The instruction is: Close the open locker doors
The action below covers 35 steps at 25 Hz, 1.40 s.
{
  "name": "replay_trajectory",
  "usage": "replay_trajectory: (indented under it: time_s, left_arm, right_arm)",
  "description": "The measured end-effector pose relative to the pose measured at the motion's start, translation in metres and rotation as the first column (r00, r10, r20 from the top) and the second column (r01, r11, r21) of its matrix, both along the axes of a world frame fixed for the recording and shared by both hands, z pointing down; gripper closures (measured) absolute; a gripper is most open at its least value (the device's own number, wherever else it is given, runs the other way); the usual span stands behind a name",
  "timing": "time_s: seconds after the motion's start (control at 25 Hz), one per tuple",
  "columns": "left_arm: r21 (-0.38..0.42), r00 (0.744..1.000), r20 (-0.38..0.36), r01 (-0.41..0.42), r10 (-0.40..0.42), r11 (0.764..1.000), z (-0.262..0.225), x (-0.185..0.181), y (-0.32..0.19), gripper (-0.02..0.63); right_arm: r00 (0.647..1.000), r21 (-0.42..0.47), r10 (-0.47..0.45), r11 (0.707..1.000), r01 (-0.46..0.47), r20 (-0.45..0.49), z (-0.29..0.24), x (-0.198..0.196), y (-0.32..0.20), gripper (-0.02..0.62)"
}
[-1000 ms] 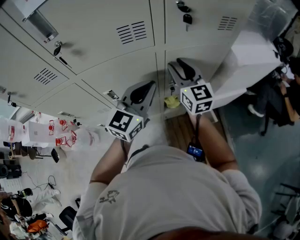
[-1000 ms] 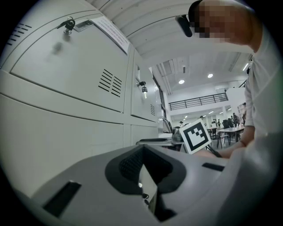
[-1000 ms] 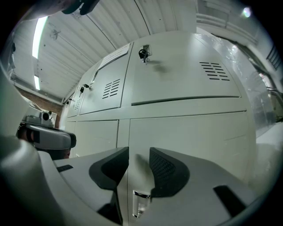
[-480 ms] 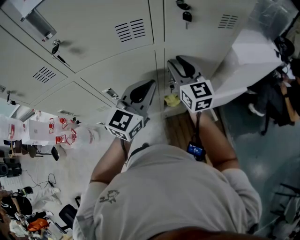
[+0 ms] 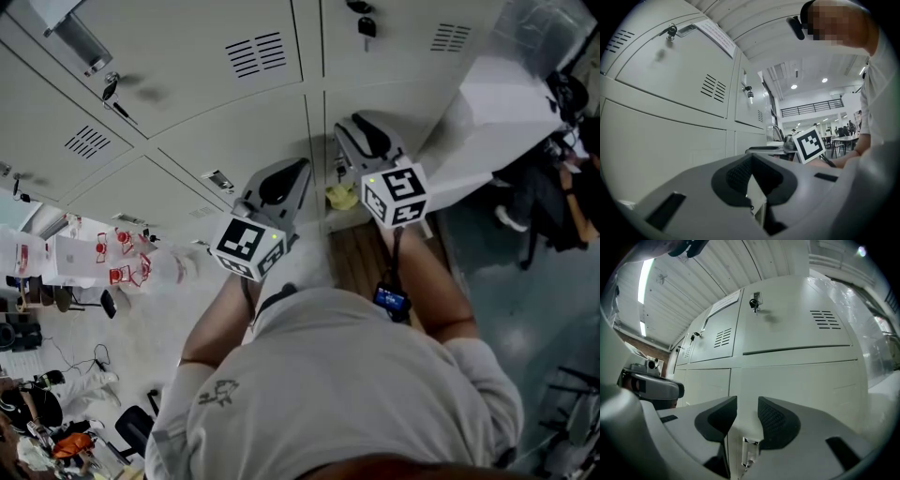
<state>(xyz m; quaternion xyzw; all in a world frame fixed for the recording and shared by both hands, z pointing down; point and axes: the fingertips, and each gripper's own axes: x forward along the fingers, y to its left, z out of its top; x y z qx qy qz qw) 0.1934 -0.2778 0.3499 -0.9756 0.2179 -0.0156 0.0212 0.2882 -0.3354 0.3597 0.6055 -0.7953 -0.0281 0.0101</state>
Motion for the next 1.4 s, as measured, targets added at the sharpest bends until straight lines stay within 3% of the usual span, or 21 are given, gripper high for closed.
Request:
replay_trajectory:
  time_s: [0.56,1.0,1.4]
  left_arm:
    - [-0.022,1.0,-0.009,-0.025,0.025,0.999,0.014,0.009,0.027,0.611]
    - [-0.058,0.999,-0.006,-0.039,0.039,0.998,0.04,0.004,0.048,0.611]
    - [-0.076,0.997,0.014,-0.07,0.071,0.995,0.061,0.015,0.065,0.611]
  right_arm:
    - [0.999,-0.02,-0.029,0.999,0.029,-0.016,0.034,-0.007,0.062,0.485]
    - [0.998,-0.043,-0.058,0.997,0.057,-0.016,0.068,-0.023,0.107,0.595]
    - [0.998,-0.074,-0.058,0.996,0.058,-0.01,0.093,-0.021,0.128,0.595]
